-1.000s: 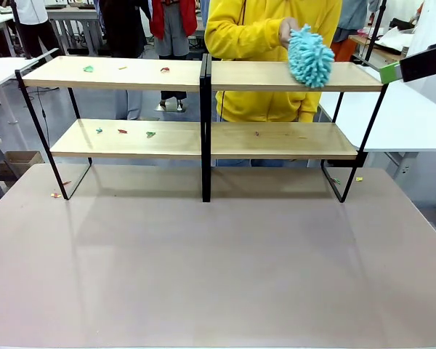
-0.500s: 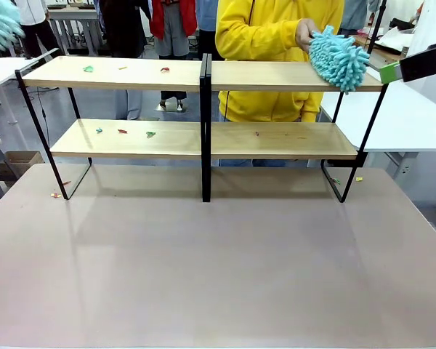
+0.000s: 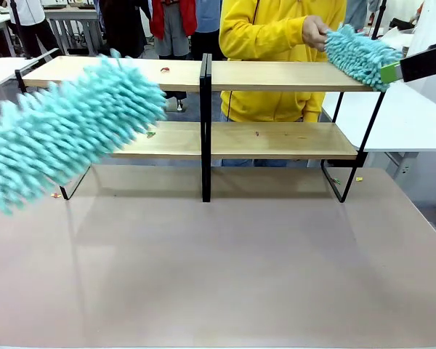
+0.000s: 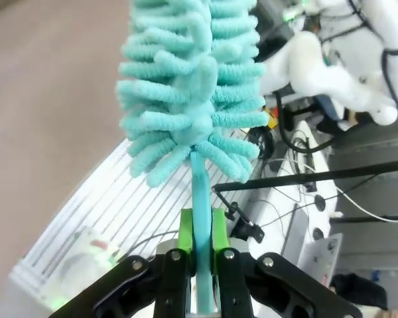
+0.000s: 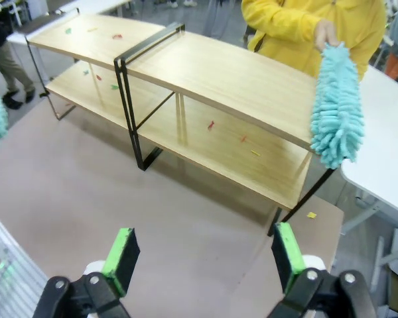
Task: Clean the shelves.
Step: Clean another randomly selected level of the Shelf with the Duster.
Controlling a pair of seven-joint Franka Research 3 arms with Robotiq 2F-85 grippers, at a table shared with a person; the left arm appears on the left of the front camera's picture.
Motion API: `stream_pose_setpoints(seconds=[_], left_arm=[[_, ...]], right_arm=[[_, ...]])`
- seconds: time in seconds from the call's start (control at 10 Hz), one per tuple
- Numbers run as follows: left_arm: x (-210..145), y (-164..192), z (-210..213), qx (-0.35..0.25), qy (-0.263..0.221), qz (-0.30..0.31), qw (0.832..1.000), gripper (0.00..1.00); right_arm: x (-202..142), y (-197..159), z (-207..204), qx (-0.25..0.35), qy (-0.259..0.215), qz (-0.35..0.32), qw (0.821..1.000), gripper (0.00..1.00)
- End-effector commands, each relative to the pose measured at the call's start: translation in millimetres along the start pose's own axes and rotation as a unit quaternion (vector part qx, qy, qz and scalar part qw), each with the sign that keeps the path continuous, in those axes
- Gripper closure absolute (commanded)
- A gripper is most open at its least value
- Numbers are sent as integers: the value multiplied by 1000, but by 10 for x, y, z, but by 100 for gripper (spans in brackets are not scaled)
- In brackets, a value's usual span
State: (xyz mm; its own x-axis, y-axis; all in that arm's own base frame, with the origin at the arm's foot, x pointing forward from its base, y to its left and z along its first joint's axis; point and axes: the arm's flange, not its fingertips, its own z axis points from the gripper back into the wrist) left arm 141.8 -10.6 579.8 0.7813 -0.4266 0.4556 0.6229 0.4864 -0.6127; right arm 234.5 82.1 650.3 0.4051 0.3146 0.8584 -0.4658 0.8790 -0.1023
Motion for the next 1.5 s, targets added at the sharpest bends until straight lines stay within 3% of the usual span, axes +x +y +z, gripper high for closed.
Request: stream_pose_setpoints(seconds=[0.0, 0.1, 1.2, 1.4], left_arm=[[67, -5, -128, 27, 22, 25, 999, 88], [0, 0, 0, 0, 0, 0, 1000, 88], [3, 32, -36, 0, 4, -7, 1000, 88], [647, -87, -557, 5, 72, 55, 996, 88]], right_arm=[[-1, -12, -6, 3, 1, 0, 1000, 0], [-1, -12, -6, 3, 1, 0, 1000, 0], [-1, -12, -6, 3, 1, 0, 1000, 0], [-1, -12, -6, 3, 1, 0, 1000, 0]])
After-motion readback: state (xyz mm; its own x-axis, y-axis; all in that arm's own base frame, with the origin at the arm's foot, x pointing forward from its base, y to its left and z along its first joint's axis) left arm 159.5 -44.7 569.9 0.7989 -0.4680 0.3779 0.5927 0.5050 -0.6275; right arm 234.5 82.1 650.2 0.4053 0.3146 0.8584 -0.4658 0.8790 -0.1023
